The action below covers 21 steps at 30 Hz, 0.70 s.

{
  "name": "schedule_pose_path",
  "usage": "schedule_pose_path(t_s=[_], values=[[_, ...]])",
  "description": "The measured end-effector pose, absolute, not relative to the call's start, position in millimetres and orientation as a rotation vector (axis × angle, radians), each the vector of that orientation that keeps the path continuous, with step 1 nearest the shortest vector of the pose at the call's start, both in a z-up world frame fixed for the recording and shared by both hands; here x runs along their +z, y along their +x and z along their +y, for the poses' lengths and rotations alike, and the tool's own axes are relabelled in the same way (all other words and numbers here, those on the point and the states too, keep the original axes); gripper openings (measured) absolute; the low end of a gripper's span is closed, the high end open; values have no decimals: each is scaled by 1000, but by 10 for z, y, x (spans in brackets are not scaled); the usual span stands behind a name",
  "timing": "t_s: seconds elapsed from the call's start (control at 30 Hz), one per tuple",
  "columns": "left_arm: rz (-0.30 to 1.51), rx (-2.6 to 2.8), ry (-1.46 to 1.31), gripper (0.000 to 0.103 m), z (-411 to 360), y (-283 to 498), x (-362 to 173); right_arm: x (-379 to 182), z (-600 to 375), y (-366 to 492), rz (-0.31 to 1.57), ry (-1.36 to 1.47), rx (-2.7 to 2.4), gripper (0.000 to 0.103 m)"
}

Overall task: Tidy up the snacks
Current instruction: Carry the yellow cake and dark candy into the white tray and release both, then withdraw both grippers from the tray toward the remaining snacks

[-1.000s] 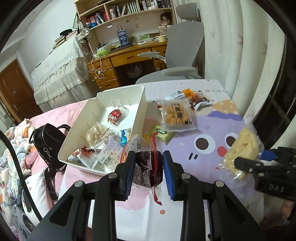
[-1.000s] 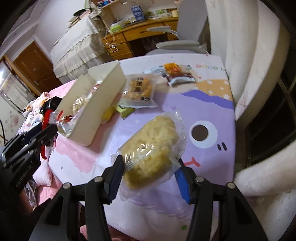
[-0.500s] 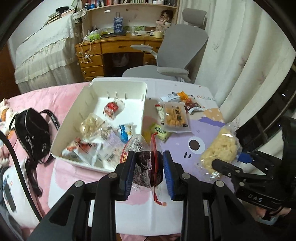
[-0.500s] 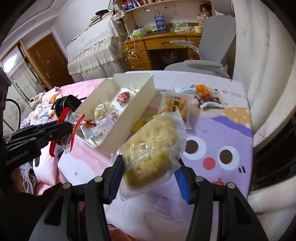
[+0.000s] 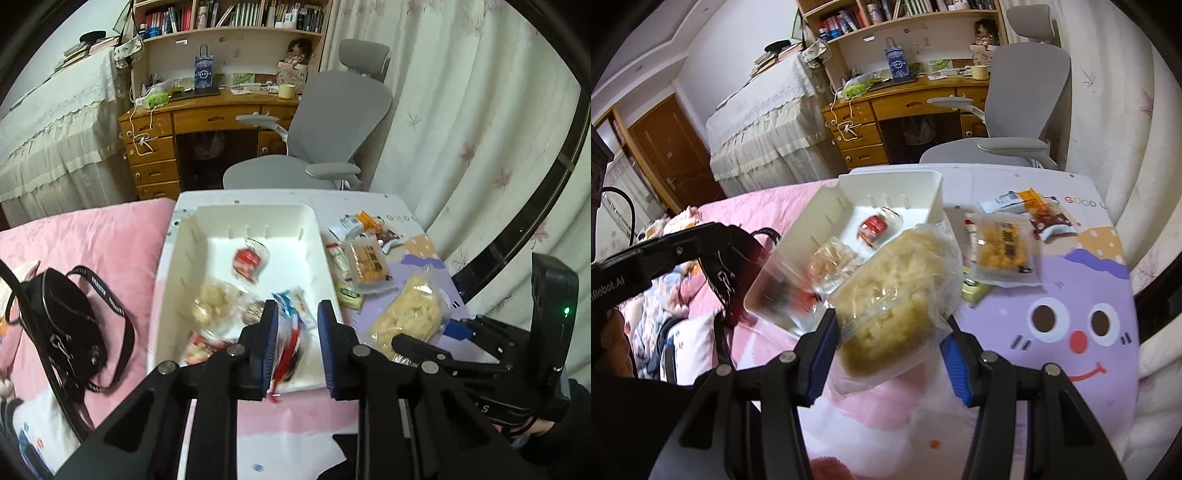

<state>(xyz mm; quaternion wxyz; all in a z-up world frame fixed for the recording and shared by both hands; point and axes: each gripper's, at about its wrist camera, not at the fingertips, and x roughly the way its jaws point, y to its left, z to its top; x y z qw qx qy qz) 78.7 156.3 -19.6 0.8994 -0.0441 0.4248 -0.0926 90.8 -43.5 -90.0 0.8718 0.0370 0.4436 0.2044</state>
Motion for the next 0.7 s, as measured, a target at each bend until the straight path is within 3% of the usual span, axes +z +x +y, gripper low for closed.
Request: schedule_pose_path(t_s=[0.43, 0.53, 0.63, 0.7], values=[[968, -241, -62, 19, 2187, 982, -373, -840, 326, 986, 888, 94, 416, 55], [981, -244, -63, 23, 2213, 971, -420, -840, 381, 1012, 858, 103, 391, 55], [987, -240, -64, 28, 2244, 950, -436, -896, 394, 1060, 887, 112, 359, 65], [985, -238, -63, 33, 2263, 945, -438, -931, 373, 1073, 901, 124, 352, 67]])
